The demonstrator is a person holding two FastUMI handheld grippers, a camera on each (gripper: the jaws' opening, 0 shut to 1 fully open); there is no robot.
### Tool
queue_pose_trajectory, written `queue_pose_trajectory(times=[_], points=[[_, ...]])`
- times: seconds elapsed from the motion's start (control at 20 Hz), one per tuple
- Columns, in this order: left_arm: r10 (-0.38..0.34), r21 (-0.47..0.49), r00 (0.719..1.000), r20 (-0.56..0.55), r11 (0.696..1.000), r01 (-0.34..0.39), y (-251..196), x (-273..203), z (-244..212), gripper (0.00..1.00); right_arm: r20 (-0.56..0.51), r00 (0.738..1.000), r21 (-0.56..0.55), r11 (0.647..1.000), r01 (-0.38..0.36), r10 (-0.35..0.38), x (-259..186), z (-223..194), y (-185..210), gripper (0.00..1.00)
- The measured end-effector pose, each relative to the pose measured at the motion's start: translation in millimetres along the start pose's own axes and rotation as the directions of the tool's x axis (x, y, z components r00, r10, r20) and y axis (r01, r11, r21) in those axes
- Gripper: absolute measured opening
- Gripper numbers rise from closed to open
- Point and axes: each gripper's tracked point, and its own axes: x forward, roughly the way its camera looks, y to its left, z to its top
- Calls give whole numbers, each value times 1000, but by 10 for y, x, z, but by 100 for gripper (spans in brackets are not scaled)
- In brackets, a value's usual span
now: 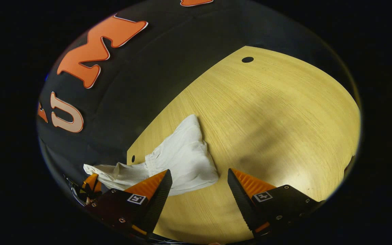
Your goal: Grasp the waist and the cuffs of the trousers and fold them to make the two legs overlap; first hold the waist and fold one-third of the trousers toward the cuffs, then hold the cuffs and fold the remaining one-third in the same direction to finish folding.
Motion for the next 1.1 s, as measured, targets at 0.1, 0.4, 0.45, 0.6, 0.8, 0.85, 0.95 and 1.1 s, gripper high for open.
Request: queue_pose_trajectory(times=[0.1, 0.4, 0.45, 0.6, 0.8, 0.85, 0.95, 1.1], points=[[-14, 25, 1000, -16, 1000, 14, -240, 39, -194, 4, 8, 1000, 12, 1000, -10, 10, -79, 80, -106, 98], [-28, 130, 996, -81, 991, 39, -834, 308, -829, 4, 20, 1000, 42, 999, -5, 4, -221, 219, -488, 99], [-31, 139, 995, -97, 989, 45, -929, 372, -964, 4, 19, 1000, 48, 999, -5, 4, -241, 234, -550, 99], [-30, 167, 988, -149, 984, 55, -1071, 475, -1309, 4, 17, 1000, 60, 998, -1, 0, -276, 276, -693, 99], [2, 220, 973, -230, 974, 50, -1204, 689, -1912, 4, 18, 1000, 84, 996, 10, -12, -316, 351, -883, 99], [11, 235, 967, -253, 971, 51, -1221, 750, -2040, 4, 18, 1000, 88, 996, 15, -16, -326, 357, -920, 98], [33, 272, 956, -293, 961, 50, -1244, 843, -2339, 4, 16, 1000, 94, 995, 24, -25, -357, 373, -1000, 98], [87, 339, 936, -341, 940, 36, -1197, 901, -2602, 4, 12, 999, 102, 994, 35, -36, -366, 376, -1105, 99]])
